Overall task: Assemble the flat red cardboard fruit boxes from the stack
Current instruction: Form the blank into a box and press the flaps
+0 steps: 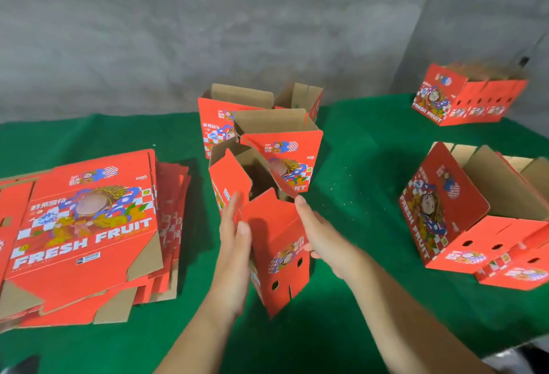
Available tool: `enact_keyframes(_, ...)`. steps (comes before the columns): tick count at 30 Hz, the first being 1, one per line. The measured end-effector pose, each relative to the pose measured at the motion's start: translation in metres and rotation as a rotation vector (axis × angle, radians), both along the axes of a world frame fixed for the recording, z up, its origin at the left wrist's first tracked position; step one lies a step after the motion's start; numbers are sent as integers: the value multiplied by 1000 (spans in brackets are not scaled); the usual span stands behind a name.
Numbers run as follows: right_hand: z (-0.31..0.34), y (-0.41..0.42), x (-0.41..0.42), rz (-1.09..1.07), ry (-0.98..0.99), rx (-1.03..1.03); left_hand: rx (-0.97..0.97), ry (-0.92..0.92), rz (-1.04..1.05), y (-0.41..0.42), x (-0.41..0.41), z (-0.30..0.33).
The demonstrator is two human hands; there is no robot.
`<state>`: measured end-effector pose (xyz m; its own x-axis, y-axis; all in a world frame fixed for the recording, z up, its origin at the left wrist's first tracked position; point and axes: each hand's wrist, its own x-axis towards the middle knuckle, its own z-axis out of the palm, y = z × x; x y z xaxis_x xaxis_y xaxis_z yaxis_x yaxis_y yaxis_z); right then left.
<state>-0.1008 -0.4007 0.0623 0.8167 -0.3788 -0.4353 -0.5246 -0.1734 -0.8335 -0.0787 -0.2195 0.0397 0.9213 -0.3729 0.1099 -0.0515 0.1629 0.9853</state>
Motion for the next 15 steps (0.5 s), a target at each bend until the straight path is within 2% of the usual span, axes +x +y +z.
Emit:
enact_keyframes(3,-4,12,-4,-27,-27,-100,177,-171,152,-3,-5,2)
enact_keyframes(5,-9,18,-8,-45,-20,-127,256,-184,231,-4,-6,3)
enact_keyframes(9,-18,25,-15,-199,-200,-117,501,-63,108,-2,-6,8)
enact_keyframes(12,-25,26,-15,-248,-342,-93,598,19,-37,8,4,10)
enact_keyframes(15,-34,29,-17,-329,-494,18,640,-62,-22,18,20,22)
